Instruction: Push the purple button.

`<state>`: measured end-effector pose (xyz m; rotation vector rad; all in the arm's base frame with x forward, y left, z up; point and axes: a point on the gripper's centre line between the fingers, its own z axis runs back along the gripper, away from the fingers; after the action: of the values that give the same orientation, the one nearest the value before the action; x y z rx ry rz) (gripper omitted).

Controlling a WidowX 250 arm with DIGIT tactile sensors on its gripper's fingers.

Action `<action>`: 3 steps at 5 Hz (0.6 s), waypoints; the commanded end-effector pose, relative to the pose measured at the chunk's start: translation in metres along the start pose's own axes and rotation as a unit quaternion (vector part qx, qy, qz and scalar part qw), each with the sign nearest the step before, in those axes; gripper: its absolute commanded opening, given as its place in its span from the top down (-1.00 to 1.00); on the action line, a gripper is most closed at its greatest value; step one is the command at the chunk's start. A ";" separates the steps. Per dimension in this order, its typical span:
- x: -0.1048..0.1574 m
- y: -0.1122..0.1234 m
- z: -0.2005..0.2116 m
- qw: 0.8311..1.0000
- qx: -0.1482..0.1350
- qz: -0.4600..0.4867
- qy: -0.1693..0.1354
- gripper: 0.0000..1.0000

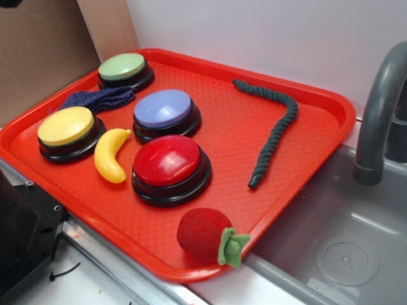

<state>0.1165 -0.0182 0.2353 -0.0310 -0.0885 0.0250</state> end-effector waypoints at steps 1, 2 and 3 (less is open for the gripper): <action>0.000 0.000 0.000 1.000 0.000 0.000 0.000 -1.00; 0.048 0.022 -0.035 1.000 0.023 -0.003 -0.001 -1.00; 0.082 0.027 -0.069 0.998 0.061 0.004 -0.018 -1.00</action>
<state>0.2002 0.0110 0.1628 0.0874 -0.0861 0.0555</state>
